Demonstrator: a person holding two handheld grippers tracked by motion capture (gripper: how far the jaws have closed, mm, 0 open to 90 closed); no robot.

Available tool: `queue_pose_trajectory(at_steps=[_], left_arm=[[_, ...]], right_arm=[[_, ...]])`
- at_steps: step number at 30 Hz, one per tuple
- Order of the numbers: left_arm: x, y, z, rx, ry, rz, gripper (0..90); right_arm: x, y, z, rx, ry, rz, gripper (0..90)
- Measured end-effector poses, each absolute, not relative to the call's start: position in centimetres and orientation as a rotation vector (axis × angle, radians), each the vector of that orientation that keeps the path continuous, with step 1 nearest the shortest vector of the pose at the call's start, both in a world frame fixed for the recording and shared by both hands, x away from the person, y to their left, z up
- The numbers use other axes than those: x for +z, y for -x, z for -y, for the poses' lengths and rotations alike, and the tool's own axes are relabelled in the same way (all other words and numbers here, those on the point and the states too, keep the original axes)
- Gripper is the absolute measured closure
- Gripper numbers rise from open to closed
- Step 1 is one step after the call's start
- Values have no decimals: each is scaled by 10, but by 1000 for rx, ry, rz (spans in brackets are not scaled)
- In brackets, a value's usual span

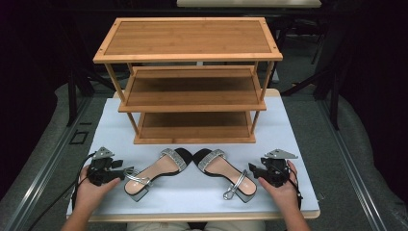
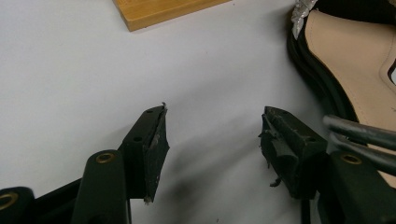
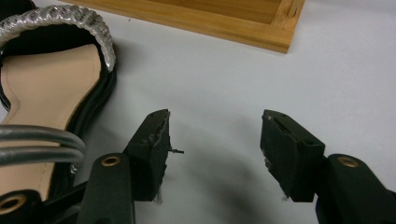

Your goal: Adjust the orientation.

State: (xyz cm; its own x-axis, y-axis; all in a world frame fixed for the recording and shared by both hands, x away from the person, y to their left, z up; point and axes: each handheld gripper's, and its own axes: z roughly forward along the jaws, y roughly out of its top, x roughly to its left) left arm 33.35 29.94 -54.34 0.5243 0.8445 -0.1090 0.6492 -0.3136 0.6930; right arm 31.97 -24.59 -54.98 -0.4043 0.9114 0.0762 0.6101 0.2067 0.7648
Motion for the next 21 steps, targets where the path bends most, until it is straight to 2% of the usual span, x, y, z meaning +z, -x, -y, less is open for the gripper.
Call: queue_pose_trajectory(at_steps=[14,21], left_arm=[[-528,-334,-304,311,-2038,-1217,407],[-519,-339,-292,334,-2072,-1240,416]], right_arm=[[-548,-314,247,1098,-1421,-2077,445],[-547,-313,251,1124,-1449,-2061,445]])
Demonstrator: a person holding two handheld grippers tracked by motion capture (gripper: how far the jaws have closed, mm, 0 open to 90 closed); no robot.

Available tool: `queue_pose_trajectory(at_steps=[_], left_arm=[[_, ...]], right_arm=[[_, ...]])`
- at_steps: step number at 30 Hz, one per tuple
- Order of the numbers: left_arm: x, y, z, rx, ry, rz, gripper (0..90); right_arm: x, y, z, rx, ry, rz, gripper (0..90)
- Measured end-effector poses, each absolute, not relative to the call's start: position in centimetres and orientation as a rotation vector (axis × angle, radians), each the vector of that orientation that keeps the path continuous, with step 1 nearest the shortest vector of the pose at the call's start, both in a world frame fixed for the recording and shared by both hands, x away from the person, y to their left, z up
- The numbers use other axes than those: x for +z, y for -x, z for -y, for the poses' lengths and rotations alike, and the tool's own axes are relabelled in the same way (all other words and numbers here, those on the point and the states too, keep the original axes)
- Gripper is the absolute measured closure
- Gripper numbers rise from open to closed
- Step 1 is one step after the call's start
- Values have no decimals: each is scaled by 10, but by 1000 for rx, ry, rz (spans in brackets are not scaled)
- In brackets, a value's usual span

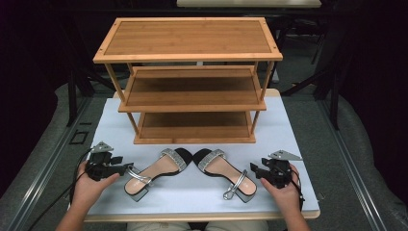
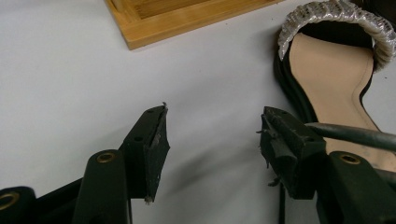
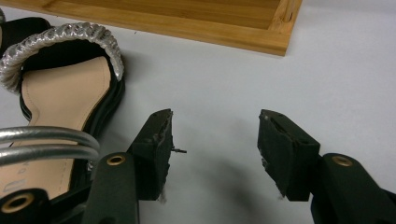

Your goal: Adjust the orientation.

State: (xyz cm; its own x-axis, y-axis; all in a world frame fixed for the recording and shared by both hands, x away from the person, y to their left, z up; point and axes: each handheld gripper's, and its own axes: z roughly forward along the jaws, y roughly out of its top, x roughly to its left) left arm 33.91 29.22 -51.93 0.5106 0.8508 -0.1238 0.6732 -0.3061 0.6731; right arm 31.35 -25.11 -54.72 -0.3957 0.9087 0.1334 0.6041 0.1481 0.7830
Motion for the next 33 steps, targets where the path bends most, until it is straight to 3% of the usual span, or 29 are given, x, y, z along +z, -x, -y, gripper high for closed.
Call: queue_pose_trajectory(at_steps=[7,21,33], left_arm=[[-481,-347,-280,302,-2265,-1172,412],[-420,-358,-246,172,-2402,-1115,349],[-439,-373,-195,42,-2596,-1073,293]], right_arm=[[-547,-314,251,1132,-1453,-2048,443],[-551,-315,251,1137,-1469,-2041,435],[-553,-316,255,1146,-1491,-2042,430]])
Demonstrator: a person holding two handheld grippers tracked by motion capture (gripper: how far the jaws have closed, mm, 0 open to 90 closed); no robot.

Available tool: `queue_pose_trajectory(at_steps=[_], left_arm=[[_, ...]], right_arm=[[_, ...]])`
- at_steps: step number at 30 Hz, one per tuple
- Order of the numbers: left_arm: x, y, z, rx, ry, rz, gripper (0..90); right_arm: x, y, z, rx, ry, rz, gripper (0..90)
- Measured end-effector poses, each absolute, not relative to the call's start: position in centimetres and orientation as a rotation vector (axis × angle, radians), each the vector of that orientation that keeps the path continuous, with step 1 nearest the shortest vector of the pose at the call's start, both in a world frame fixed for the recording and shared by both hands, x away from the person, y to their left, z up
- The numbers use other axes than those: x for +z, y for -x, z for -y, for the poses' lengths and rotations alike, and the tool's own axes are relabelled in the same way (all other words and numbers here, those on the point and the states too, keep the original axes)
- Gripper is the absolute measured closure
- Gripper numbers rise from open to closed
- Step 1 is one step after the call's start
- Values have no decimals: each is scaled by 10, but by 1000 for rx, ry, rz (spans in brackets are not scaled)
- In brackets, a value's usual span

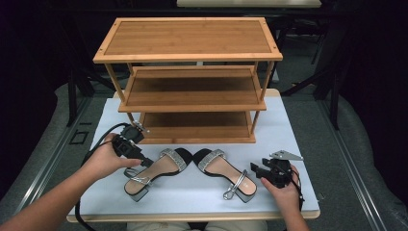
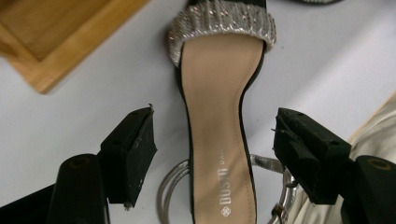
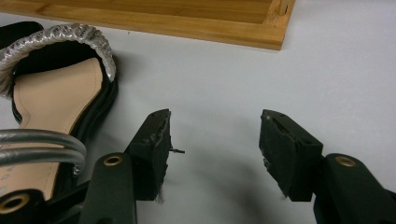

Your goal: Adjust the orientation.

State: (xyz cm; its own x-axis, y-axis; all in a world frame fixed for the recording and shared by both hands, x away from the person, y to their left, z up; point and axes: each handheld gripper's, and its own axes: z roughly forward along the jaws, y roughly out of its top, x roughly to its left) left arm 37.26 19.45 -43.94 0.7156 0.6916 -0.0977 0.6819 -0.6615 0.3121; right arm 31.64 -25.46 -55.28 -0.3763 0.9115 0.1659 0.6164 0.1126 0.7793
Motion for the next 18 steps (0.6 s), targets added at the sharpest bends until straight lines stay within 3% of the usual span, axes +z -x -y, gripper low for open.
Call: queue_pose_trajectory(at_steps=[18], left_arm=[[-489,-383,-154,-64,-2844,-1038,280]], right_arm=[[-557,-318,253,1133,-1488,-2073,417]])
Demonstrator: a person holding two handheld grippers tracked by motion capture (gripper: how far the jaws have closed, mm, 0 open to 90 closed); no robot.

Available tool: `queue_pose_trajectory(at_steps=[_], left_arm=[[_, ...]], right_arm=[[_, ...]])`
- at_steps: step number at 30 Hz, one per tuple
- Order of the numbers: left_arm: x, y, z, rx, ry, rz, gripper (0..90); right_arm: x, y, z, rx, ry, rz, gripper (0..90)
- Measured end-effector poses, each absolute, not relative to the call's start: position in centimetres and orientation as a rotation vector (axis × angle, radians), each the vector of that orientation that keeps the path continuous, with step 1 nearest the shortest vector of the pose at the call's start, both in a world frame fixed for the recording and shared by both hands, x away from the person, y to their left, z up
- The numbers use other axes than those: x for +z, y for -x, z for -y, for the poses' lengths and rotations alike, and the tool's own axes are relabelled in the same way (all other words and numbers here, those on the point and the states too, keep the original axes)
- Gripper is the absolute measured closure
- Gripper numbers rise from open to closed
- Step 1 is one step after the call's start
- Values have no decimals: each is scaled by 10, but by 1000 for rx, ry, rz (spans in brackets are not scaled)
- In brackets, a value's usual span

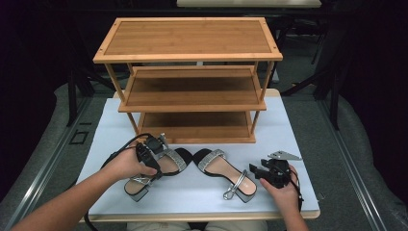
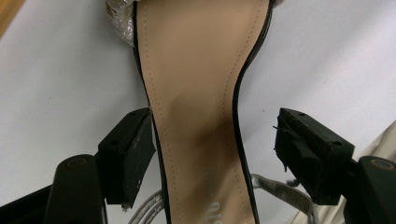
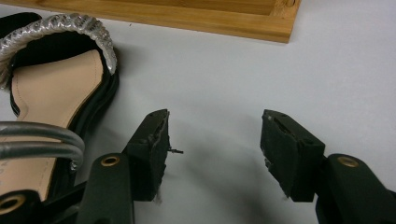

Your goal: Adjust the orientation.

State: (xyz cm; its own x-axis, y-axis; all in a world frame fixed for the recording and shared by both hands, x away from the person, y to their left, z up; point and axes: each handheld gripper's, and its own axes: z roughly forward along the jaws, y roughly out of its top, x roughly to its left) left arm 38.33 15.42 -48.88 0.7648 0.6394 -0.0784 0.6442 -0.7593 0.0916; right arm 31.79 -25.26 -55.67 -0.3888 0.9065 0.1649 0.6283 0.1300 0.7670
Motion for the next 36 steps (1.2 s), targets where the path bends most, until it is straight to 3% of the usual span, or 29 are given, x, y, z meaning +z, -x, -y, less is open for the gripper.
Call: queue_pose_trajectory(at_steps=[22,36], left_arm=[[-522,-385,-163,-143,-2912,-1115,375],[-514,-385,-165,-165,-2865,-1168,408]], right_arm=[[-561,-320,253,1125,-1491,-2089,407],[-562,-320,252,1124,-1493,-2096,407]])
